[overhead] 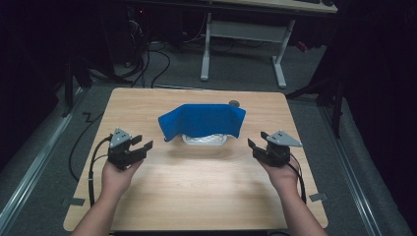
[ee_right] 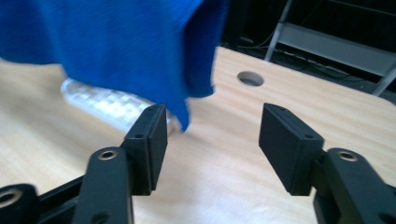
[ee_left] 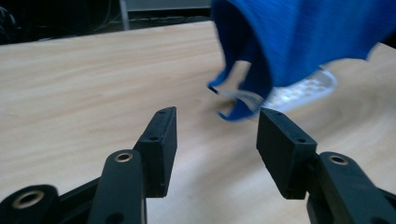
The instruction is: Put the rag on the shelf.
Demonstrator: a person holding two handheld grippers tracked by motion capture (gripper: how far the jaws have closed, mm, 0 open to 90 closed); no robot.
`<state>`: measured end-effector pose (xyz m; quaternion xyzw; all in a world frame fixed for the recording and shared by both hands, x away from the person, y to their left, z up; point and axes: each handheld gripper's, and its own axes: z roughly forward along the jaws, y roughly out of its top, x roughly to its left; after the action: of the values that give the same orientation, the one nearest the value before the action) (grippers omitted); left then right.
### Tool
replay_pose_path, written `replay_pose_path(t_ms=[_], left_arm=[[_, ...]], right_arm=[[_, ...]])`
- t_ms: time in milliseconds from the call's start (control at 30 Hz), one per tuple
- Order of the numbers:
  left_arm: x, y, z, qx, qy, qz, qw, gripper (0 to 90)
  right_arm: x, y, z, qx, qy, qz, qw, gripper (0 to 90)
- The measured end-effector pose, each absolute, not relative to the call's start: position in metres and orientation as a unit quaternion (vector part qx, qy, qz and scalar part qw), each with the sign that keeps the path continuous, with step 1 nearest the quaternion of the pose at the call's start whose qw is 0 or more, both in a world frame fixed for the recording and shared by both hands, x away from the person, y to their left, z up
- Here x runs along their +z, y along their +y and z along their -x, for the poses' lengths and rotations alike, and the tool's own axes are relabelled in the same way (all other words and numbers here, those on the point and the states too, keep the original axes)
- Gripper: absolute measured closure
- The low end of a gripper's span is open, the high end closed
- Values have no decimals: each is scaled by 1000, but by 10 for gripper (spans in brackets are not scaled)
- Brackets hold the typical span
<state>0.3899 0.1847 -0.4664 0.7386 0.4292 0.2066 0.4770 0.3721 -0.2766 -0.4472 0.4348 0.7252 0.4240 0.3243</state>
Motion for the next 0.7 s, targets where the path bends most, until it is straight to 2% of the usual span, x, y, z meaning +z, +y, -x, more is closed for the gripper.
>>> replay_pose_path(t_ms=[167,333,433,500,600,700], left_arm=[[-479,164,-356,186,410,-756,475,467],[-509,140,-320,136,398,-778,466,447],[-523,124,-308,98,387,-807,435,465],[-524,119,-306,114,374,-812,433,452],[-525,117,-310,106,373,-813,433,448],[-526,117,-311,119,368,-819,424,444]], right_arm=[[-457,-271,-340,416,732,-433,321,416],[-477,-265,-312,418,733,-441,305,400],[-499,-260,-294,429,725,-458,283,404],[-512,-251,-289,409,756,-447,250,366],[-514,-247,-293,390,769,-428,270,372],[-514,-248,-298,395,765,-437,259,366]])
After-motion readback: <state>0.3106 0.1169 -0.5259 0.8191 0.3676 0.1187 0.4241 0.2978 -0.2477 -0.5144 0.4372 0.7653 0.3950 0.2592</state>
